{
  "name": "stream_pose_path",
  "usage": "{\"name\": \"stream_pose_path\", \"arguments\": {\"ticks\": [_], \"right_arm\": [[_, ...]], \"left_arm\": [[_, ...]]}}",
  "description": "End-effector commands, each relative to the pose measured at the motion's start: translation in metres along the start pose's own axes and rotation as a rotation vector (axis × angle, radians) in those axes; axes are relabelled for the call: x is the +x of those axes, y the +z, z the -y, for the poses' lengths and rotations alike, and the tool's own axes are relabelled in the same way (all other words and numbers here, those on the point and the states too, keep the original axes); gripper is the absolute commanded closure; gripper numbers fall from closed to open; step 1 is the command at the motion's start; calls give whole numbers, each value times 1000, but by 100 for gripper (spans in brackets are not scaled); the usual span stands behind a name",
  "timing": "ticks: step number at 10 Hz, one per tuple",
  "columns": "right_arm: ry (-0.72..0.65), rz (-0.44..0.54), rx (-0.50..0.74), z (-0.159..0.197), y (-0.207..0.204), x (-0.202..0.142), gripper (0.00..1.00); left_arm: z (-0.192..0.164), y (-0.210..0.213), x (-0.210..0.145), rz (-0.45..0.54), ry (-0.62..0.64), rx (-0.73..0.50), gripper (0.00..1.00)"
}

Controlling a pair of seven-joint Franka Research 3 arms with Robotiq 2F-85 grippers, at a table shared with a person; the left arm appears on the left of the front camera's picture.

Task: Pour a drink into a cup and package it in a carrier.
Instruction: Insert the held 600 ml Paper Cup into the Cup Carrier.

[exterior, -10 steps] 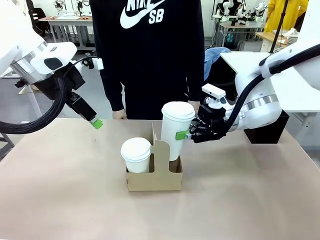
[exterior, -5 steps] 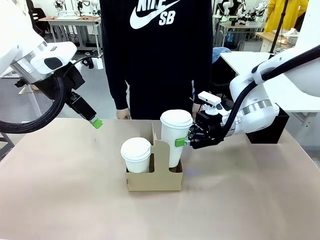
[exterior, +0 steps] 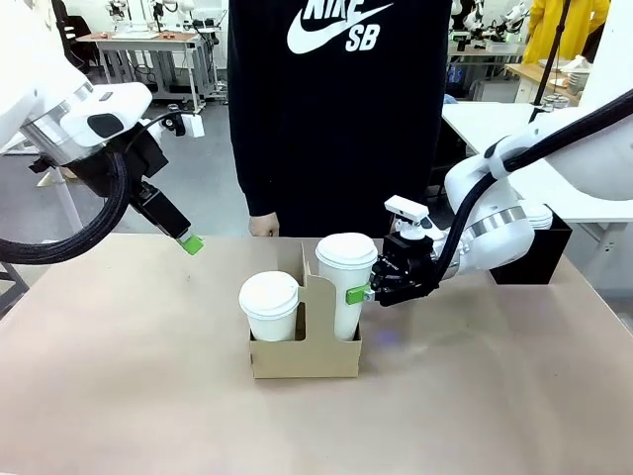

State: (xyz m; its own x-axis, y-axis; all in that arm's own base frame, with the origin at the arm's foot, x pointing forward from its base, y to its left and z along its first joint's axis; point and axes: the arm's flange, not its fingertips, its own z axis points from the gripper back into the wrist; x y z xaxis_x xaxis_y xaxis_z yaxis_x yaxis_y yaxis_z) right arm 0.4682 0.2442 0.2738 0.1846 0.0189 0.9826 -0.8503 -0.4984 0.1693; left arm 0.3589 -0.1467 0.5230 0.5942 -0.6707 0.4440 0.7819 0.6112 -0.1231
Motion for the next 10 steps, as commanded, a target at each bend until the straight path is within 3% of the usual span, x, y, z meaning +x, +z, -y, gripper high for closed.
{"name": "stream_pose_path", "arguments": {"ticks": [1,7,8,10], "right_arm": [[-40,-38,42,17,-5,-3,19],[-17,-117,76,16,-7,-18,19],[9,-145,76,15,-5,-18,0],[31,-153,63,10,-1,-14,0]], "left_arm": [[0,0,1,-5,8,4,0],[0,0,1,-5,8,4,0],[0,0,1,-5,8,4,0],[0,0,1,-5,8,4,0]]}}
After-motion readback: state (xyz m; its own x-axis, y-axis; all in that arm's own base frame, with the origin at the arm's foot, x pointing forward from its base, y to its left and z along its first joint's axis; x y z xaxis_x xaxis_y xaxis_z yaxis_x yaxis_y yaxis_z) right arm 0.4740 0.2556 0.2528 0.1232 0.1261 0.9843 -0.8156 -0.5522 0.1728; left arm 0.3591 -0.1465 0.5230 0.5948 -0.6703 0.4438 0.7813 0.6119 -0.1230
